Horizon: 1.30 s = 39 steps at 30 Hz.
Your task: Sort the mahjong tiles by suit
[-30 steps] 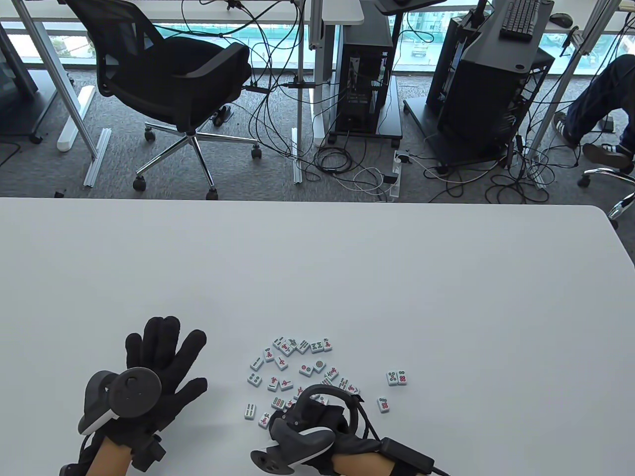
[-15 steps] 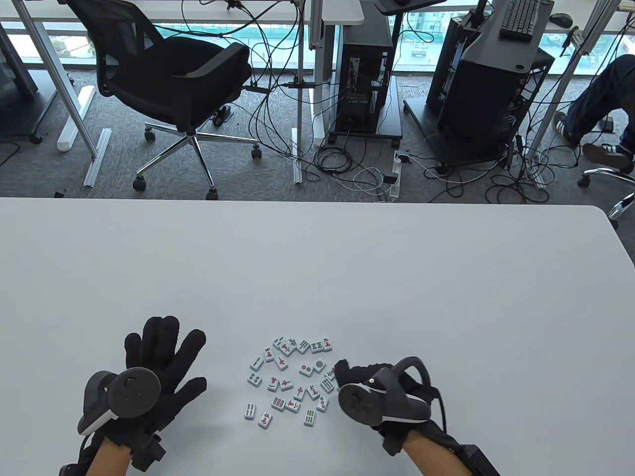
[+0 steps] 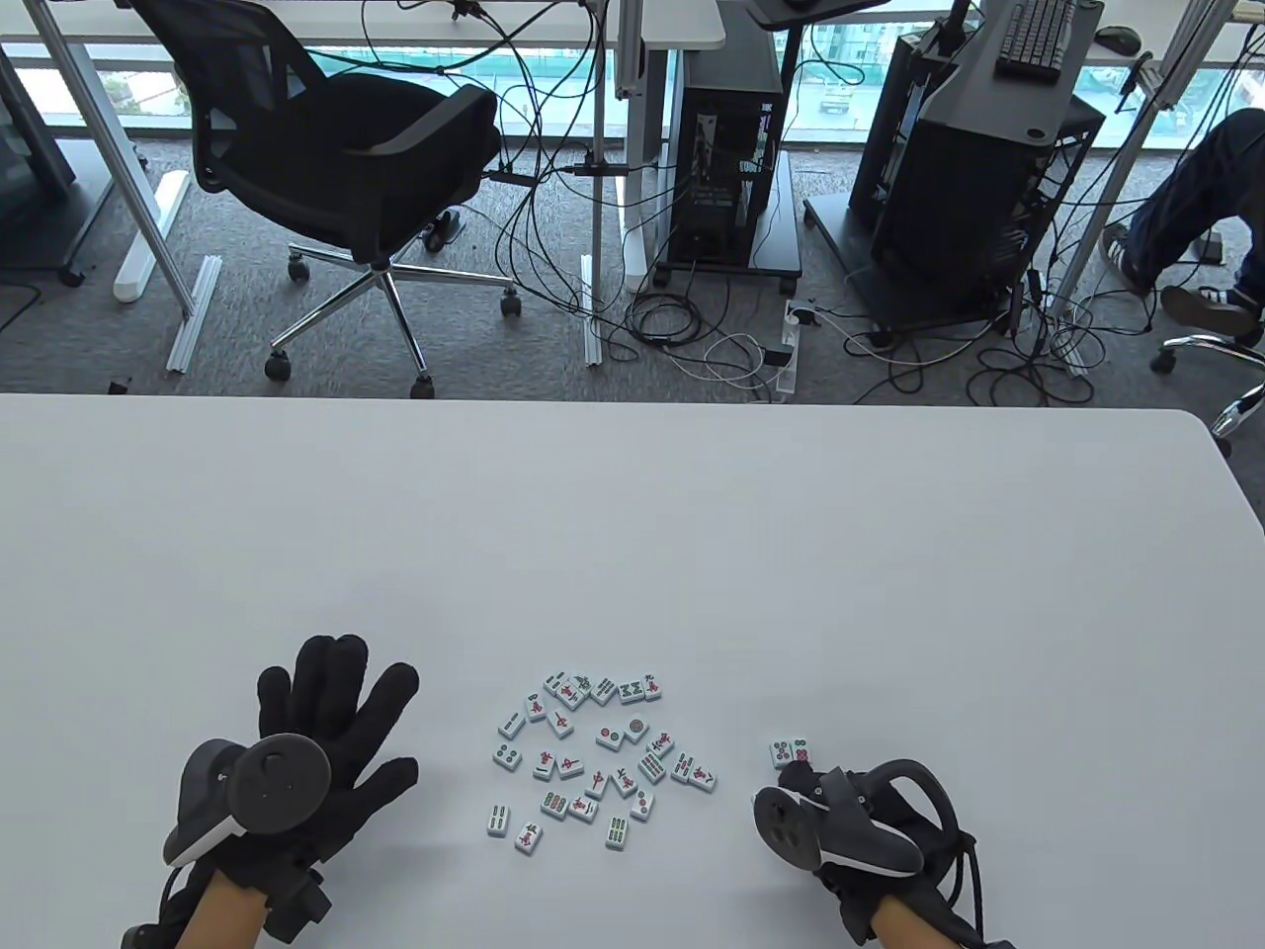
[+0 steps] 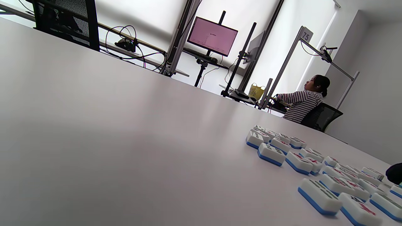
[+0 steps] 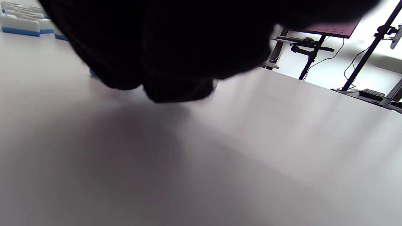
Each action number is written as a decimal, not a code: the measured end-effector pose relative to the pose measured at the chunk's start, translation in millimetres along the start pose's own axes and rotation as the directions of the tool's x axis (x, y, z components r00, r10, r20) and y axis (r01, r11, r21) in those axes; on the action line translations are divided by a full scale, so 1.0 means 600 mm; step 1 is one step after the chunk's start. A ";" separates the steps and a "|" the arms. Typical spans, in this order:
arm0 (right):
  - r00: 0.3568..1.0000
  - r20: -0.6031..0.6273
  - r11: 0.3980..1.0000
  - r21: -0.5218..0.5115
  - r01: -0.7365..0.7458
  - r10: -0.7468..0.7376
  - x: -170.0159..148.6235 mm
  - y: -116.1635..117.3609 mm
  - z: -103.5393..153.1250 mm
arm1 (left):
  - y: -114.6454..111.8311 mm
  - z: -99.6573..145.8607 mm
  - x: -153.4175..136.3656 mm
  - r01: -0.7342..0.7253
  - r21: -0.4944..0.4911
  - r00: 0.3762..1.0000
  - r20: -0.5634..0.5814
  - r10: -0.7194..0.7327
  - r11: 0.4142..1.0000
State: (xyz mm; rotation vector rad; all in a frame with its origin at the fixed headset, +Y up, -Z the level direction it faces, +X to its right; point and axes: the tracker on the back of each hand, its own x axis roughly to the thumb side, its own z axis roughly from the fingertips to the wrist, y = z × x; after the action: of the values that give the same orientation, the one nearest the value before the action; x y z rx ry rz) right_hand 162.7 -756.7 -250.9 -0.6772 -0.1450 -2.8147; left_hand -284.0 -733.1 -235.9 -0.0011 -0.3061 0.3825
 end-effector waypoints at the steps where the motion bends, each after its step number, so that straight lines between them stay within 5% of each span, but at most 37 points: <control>1: 1.000 0.003 1.000 0.004 0.005 -0.005 0.003 0.001 -0.003 | 0.000 0.000 0.000 -0.002 0.000 1.000 -0.001 0.002 1.000; 11: 1.000 0.003 1.000 0.027 0.009 -0.010 0.011 -0.001 -0.006 | 0.001 0.000 -0.001 -0.014 0.005 1.000 0.001 0.014 1.000; 18: 0.988 0.132 0.979 -0.172 0.107 -0.085 0.061 -0.077 -0.002 | -0.001 -0.001 -0.001 -0.020 0.004 1.000 0.008 0.020 1.000; 23: 0.971 0.231 0.960 -0.249 0.126 -0.068 0.133 -0.098 -0.036 | 0.002 0.001 0.002 -0.027 0.013 0.999 0.027 0.027 1.000; 39: 0.952 0.275 0.968 -0.241 -0.069 0.137 0.264 -0.103 -0.141 | 0.003 0.001 0.007 -0.033 0.019 0.998 0.054 0.032 0.999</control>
State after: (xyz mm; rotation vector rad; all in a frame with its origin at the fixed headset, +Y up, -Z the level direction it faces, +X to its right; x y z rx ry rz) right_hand -27.0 -743.3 -255.8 -1.1149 0.1634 -2.6390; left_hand -281.3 -730.1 -233.9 0.0237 -0.3561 0.4181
